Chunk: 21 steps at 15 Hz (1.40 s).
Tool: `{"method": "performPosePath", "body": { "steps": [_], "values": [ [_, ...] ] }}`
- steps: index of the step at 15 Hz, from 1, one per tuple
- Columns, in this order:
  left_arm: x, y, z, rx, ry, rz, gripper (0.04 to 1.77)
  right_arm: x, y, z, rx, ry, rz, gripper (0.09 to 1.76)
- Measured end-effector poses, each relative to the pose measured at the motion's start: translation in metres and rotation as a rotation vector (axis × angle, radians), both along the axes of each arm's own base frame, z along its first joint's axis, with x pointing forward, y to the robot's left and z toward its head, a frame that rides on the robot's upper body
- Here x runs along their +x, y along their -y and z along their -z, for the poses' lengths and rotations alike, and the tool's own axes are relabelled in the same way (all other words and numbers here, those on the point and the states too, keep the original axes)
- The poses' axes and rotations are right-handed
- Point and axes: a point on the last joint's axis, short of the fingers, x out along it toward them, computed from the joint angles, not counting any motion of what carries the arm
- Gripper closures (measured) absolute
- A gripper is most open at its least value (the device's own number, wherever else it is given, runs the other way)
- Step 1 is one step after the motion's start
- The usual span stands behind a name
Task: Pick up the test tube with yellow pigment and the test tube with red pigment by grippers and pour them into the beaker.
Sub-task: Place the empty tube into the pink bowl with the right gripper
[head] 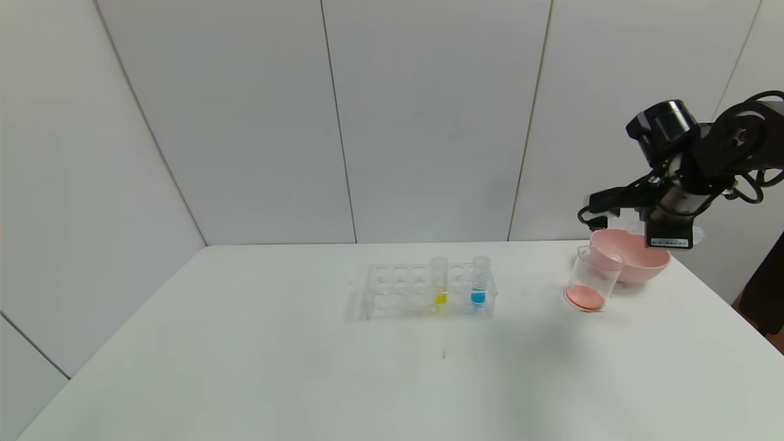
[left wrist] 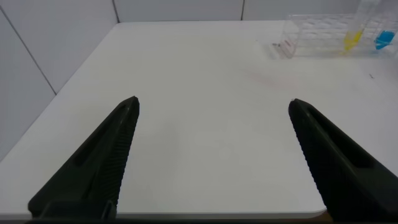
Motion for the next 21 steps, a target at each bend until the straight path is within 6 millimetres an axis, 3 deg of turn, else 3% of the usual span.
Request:
{"method": "performPosePath", "body": {
  "steps": [4,7,11,16,21],
  "values": [
    [0.0,0.0,0.0,0.0,0.0,0.0,0.09,-0.008,-0.006,-0.006,0.443,0.102,0.193,1.35],
    [0.0,0.0,0.0,0.0,0.0,0.0,0.09,-0.022,-0.005,-0.013,0.588,0.114,0.255,1.35],
    [0.0,0.0,0.0,0.0,0.0,0.0,0.09,-0.043,0.011,-0.026,0.852,0.129,0.287,1.35],
    [0.0,0.0,0.0,0.0,0.0,0.0,0.09,-0.046,0.026,-0.025,1.017,0.43,0.219,1.35],
    [0.0,0.0,0.0,0.0,0.0,0.0,0.09,-0.05,0.066,-0.016,1.134,0.62,0.301,1.35]
  ]
}}
